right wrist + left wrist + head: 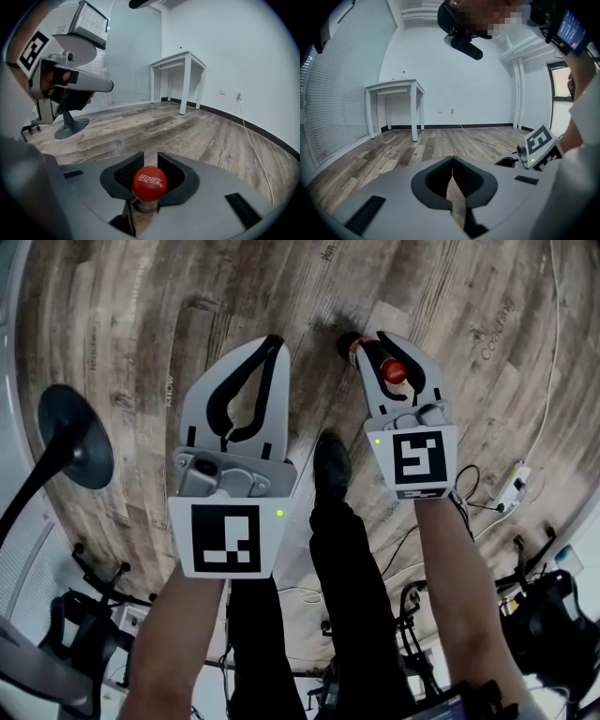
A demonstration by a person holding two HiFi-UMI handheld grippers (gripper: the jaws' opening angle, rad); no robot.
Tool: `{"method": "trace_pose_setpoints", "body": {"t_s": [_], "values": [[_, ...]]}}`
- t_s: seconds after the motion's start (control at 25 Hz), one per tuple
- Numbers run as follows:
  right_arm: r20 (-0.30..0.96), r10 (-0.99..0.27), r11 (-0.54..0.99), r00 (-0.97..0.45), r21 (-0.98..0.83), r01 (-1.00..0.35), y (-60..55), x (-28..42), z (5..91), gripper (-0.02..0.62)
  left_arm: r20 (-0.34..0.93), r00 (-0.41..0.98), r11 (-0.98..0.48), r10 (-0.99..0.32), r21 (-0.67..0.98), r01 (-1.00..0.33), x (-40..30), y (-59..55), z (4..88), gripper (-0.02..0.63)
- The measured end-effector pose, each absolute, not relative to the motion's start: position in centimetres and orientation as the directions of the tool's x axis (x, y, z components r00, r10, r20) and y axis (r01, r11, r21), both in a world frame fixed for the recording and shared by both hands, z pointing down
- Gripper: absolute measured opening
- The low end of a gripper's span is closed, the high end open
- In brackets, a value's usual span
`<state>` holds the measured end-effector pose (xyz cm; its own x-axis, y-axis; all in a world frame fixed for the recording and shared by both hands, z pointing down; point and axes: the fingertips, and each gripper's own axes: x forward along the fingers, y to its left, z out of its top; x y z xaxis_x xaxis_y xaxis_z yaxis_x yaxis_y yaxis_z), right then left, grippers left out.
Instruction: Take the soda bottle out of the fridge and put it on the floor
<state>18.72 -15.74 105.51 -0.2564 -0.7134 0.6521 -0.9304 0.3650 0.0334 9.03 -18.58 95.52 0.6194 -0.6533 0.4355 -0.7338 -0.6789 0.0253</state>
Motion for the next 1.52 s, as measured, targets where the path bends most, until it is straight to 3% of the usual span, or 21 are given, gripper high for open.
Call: {"method": "trace_pose_setpoints", "body": {"t_s": [0.72, 0.96, 1.52], "values": [[0.666, -0.685, 0.426, -0.295, 0.037, -0.904, -15.8, 17.8, 106.8, 0.11, 0.447, 0.624, -0.69, -0.641, 0.021, -0.723, 9.4, -18.3, 95.7, 0.017], [0.669, -0.658, 0.488, -0.345, 0.03, -0.873, -15.7, 16.5, 106.8, 0.17, 0.444, 0.625, -0.692, -0.641, 0.018, -0.722, 9.4, -18.6, 95.4, 0.017], [0.609, -0.705, 0.5, -0.365, 0.062, -0.864, -15.9, 16.2, 103.4, 0.184, 0.425, 0.625, -0.686, -0.655, 0.013, -0.727, 9.8, -18.9, 93.1, 0.017]]}}
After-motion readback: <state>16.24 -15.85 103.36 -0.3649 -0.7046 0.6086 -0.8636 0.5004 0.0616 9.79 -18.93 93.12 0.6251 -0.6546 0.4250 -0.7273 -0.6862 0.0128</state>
